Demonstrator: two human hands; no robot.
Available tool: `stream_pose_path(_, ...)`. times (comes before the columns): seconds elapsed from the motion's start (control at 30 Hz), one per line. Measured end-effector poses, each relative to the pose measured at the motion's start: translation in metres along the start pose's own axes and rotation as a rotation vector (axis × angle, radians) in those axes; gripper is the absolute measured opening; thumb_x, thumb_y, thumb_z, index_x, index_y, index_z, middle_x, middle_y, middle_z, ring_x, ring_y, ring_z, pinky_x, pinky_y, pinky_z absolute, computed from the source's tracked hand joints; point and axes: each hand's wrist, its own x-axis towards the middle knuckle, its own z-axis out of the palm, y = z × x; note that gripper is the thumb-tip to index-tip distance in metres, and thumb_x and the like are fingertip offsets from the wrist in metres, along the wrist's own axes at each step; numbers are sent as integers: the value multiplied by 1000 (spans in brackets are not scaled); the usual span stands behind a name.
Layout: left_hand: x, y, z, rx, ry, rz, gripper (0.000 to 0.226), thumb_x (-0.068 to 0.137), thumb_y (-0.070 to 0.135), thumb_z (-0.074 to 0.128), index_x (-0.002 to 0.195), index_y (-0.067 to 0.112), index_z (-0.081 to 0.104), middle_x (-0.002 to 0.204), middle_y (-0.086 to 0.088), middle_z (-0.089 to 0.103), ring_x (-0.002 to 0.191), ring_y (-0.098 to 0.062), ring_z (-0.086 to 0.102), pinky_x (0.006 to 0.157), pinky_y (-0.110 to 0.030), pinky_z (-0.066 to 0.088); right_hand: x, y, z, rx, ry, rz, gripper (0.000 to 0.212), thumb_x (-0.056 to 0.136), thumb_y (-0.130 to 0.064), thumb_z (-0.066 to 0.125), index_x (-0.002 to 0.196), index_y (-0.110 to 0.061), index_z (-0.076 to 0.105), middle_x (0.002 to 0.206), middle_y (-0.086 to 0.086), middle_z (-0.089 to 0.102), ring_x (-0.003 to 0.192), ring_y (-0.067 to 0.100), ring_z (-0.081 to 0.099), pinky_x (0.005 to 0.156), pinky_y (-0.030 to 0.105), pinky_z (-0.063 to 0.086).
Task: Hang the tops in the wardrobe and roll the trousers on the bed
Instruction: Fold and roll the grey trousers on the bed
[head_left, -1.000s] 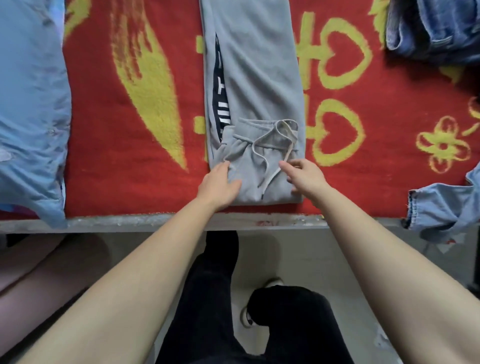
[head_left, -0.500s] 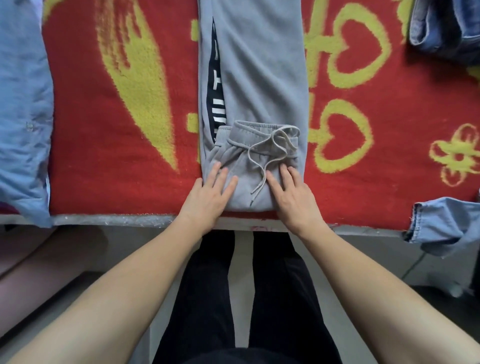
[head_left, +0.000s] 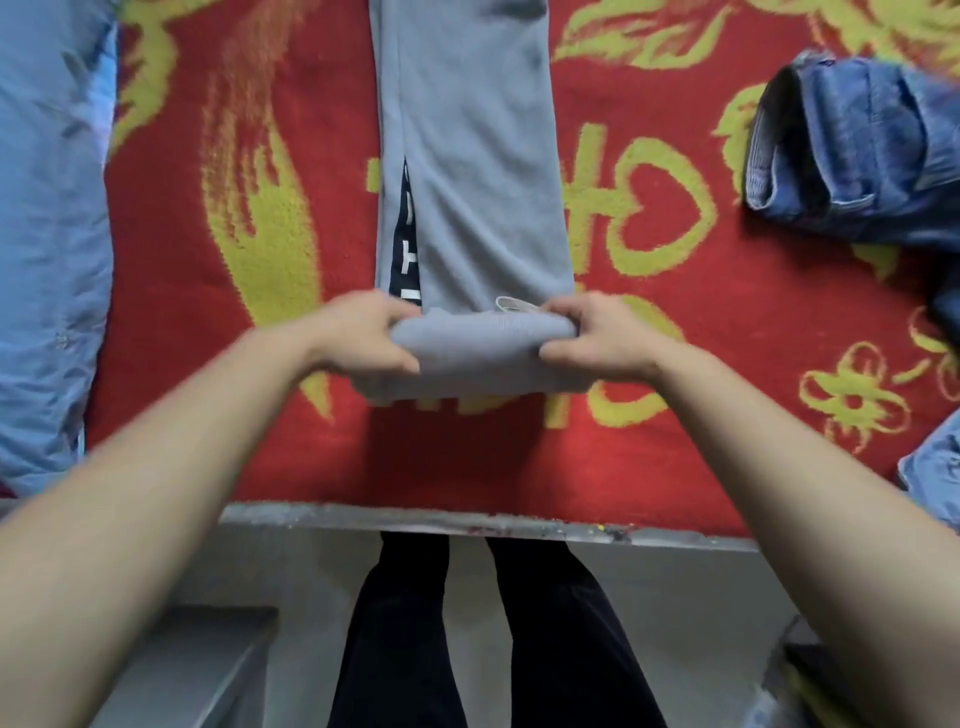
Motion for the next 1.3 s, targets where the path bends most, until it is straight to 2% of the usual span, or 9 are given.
stream_pose_path(0.13,46,-19,-66,-288,335,-26,68,57,42,63,121,20,59,117,-8,63,106,-27,61,92,-40,51,64,-6,-45,293,285,65,69,73,-39,62,138,-23,51,120,2,63,107,15,60,97,32,49)
stream_pose_path(0.23,78,-44,-66,-241,683,-272,62,82,42,64,136,16,47,130,-12,58,118,-30,56,99,-38,44,101,6,-50,268,429,261,75,85,-35,59,153,-19,30,136,6,57,127,24,52,105,32,41)
stream_pose_path(0.43,92,-49,32,-877,370,-545,89,82,73,54,140,7,46,142,-9,53,128,-26,52,108,-46,41,104,32,8,458,336,444,79,87,-64,57,144,-11,41,142,10,53,129,31,51,106,38,42)
stream_pose_path(0.63,83,-37,79,-1363,468,-498,62,69,38,80,121,13,57,110,-5,71,93,-21,72,75,-40,60,74,47,51,627,515,423,64,84,-61,65,129,-17,55,122,-2,65,114,20,61,100,42,48)
stream_pose_path(0.83,30,-22,137,-1325,449,-579,41,64,28,70,103,16,67,92,-2,75,82,-20,71,69,-34,58,3,57,94,325,493,420,60,86,-60,61,134,-27,47,123,4,66,114,31,60,84,32,41)
stream_pose_path(0.93,1,-22,168,-1271,365,-618,50,59,28,68,107,16,68,98,0,75,90,-18,71,82,-36,58,-35,63,125,-94,593,305,77,86,-51,63,148,-16,35,136,17,50,120,38,52,97,45,42)
stream_pose_path(1.03,-7,-21,183,-1302,352,-637,51,58,23,67,109,17,67,102,-2,75,92,-18,71,85,-36,58,-53,64,153,-443,603,15,83,82,-49,62,151,-13,34,155,24,27,140,40,33,113,53,26)
stream_pose_path(1.17,6,-23,182,-1409,376,-592,53,68,26,81,117,15,64,106,-2,74,95,-17,71,86,-34,56,-39,64,167,-622,378,30,101,69,-36,71,157,-19,25,162,23,13,151,38,11,121,55,12)
stream_pose_path(1.3,7,-27,172,-1459,363,-577,45,80,33,78,118,11,67,106,-2,75,98,-18,72,93,-37,55,-21,61,153,-644,366,19,95,71,-18,75,155,-15,29,159,24,23,147,41,25,116,54,27)
